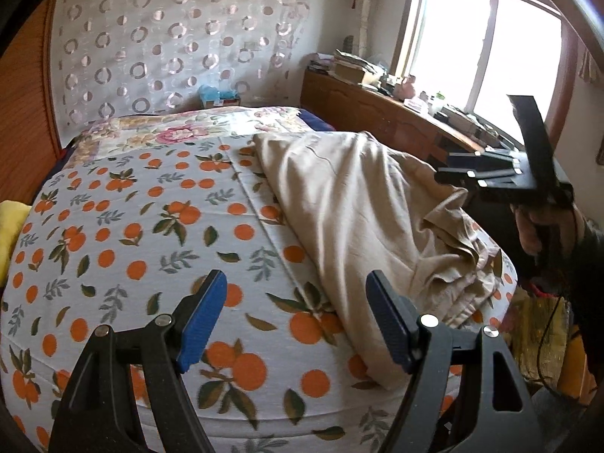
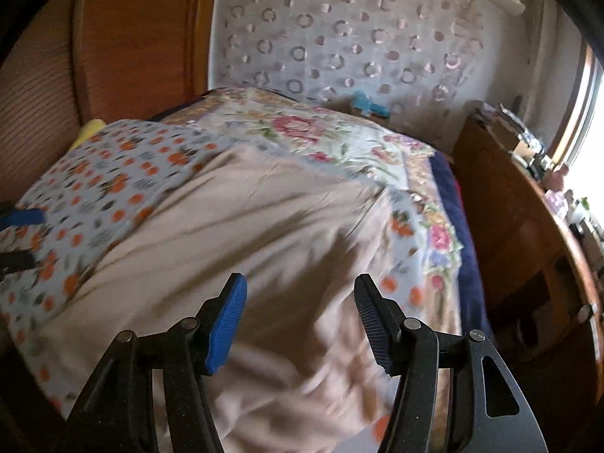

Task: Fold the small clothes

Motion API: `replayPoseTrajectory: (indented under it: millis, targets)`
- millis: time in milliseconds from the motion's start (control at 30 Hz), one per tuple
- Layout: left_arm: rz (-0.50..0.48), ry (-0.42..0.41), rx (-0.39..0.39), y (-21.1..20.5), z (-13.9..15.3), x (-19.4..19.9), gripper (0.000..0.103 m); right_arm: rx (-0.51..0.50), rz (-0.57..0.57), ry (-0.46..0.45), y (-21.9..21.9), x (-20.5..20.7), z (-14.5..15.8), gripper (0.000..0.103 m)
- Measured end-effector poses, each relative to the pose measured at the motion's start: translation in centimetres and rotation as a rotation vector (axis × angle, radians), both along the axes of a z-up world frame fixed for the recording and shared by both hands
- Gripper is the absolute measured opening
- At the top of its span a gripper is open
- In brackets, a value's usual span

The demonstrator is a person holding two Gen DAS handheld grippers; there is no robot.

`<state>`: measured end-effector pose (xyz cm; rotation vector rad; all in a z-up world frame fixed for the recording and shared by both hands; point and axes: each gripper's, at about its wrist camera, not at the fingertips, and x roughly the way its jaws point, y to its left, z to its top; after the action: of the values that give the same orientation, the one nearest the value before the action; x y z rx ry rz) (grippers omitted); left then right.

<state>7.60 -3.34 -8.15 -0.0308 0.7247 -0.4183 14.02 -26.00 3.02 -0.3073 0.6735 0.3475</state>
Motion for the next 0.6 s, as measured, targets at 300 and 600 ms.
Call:
replayPoseTrajectory:
  millis: [300, 600]
  targets:
    - [-0.038, 0.029, 0.019, -2.1, -1.1, -0.3, 0.076, 0.043, 0.031, 0.036, -1.4, -4.3, -1.1, 0.049]
    - [-0.052, 0.038, 0.031, -3.1, -1.6, -0.5, 0.076, 0.029, 0.023, -0.049, -0.7, -6.6, 0.5, 0.046]
